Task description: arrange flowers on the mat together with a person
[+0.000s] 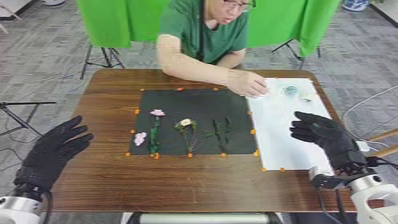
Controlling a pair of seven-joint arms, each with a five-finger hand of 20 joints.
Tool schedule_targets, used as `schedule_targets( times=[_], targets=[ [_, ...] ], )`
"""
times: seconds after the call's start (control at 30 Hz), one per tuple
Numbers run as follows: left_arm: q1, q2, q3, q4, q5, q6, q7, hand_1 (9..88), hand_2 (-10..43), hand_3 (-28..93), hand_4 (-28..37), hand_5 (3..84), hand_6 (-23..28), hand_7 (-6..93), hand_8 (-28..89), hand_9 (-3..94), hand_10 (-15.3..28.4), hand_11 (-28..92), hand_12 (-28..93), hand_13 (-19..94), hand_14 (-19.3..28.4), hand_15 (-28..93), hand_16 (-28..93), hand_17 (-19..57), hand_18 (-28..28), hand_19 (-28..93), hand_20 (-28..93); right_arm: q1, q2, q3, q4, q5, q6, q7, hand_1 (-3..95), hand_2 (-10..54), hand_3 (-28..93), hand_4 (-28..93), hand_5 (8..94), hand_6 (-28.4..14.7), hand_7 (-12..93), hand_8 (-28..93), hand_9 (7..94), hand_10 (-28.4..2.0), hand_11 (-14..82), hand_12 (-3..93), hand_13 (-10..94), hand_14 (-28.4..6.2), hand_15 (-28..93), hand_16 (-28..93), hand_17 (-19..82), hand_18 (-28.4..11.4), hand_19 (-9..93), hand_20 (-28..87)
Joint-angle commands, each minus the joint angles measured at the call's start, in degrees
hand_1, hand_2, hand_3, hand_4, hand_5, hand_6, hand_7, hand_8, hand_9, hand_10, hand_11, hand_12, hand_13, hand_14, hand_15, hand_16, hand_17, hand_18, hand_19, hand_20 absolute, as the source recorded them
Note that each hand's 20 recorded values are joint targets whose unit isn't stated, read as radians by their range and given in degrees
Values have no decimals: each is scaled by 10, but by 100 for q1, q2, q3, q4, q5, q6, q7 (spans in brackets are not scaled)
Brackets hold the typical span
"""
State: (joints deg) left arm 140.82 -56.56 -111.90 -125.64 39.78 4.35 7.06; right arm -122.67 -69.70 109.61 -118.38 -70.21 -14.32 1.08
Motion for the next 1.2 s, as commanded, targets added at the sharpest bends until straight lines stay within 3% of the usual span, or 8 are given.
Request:
schedule_targets(
  times=[0.03,1.2],
  targets=[
    [40,4,-34,30,-5,-56,-43,307,-21,689,-225,340,53,191,-94,298,126,222,185,262,158,368,-3,-52,221,489,80,-75,39,84,-42,-36,92,-58,206,33,849,-222,448,-51,145,-77,452,-146,124,242,383,-119,214,302,142,-198,421,276],
    [64,-39,-48,5,-13,4,-10,307,-21,688,-224,340,52,190,-94,298,126,222,184,263,156,366,-2,-54,221,490,82,134,132,-63,42,-77,118,-49,209,29,853,-221,449,-51,144,-77,452,-146,124,242,385,-119,214,301,142,-198,422,276]
  ],
)
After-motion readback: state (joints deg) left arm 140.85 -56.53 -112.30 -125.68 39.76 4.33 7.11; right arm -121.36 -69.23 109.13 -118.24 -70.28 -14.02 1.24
